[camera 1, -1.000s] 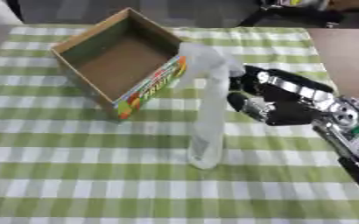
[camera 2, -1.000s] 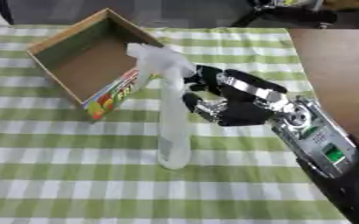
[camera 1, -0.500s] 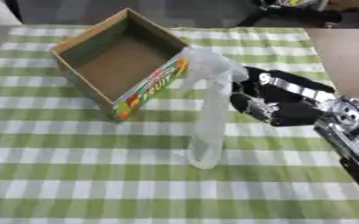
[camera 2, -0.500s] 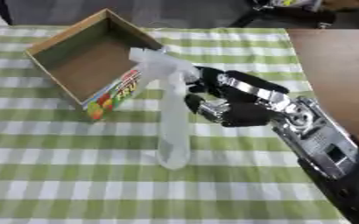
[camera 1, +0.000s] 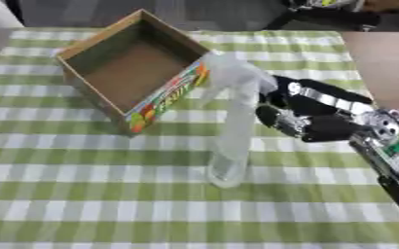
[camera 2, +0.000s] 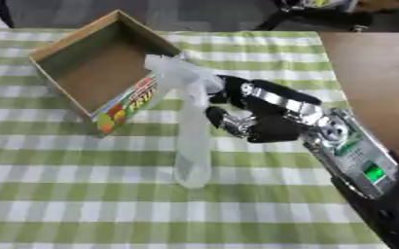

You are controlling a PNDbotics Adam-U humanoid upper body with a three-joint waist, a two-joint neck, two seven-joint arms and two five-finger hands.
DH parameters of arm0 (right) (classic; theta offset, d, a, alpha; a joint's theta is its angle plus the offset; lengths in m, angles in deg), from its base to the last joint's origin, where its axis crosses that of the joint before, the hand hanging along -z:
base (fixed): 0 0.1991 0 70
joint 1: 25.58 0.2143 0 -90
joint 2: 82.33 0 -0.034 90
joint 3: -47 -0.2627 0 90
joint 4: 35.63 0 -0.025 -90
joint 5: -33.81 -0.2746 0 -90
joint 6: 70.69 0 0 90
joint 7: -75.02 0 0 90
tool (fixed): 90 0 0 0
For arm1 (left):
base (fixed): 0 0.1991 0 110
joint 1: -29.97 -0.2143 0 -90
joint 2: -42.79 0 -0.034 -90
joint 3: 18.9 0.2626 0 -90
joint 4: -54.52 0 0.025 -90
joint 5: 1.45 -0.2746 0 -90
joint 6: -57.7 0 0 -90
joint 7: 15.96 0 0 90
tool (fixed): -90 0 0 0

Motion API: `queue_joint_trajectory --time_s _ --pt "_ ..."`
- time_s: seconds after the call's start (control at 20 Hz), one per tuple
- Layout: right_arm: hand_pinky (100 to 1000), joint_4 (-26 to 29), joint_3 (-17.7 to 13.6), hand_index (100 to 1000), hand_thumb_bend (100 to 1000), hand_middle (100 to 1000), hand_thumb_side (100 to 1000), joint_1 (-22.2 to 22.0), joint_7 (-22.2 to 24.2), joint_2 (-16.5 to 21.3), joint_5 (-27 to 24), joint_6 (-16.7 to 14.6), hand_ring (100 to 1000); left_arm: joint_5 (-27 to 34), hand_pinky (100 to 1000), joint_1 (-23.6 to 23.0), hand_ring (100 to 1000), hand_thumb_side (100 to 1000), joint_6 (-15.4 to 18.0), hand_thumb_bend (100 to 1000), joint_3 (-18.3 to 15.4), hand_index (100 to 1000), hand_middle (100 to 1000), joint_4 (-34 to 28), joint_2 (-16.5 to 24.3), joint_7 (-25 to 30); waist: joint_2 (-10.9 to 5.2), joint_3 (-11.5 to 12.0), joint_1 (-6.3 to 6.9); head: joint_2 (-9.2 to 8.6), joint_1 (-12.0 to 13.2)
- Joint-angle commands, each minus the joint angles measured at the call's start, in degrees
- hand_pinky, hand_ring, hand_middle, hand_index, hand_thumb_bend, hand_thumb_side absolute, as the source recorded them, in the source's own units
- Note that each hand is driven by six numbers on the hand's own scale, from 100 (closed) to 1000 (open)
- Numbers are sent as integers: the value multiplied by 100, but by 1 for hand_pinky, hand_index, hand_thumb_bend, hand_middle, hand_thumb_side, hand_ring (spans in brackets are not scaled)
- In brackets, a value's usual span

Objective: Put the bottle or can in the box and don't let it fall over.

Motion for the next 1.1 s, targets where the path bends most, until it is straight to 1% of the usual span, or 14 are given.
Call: queue_joint_trajectory --time_s 0.05,0.6,1.1 --pt "990 133 -13 1000 100 1000 638 88 67 129 -42 -57 1000 -33 929 29 844 851 8 119 -41 857 943 -49 68 28 -93 6 17 -67 8" --pt "994 133 24 1000 100 1000 649 170 250 143 -197 -141 1000 -30 930 32 844 851 4 119 -41 857 943 -47 66 32 -97 16 11 -68 12" --pt "993 133 113 1000 100 1000 646 317 335 106 -216 -88 1000 -37 930 28 844 853 -2 120 -34 857 943 -43 54 42 -91 27 10 -71 -10"
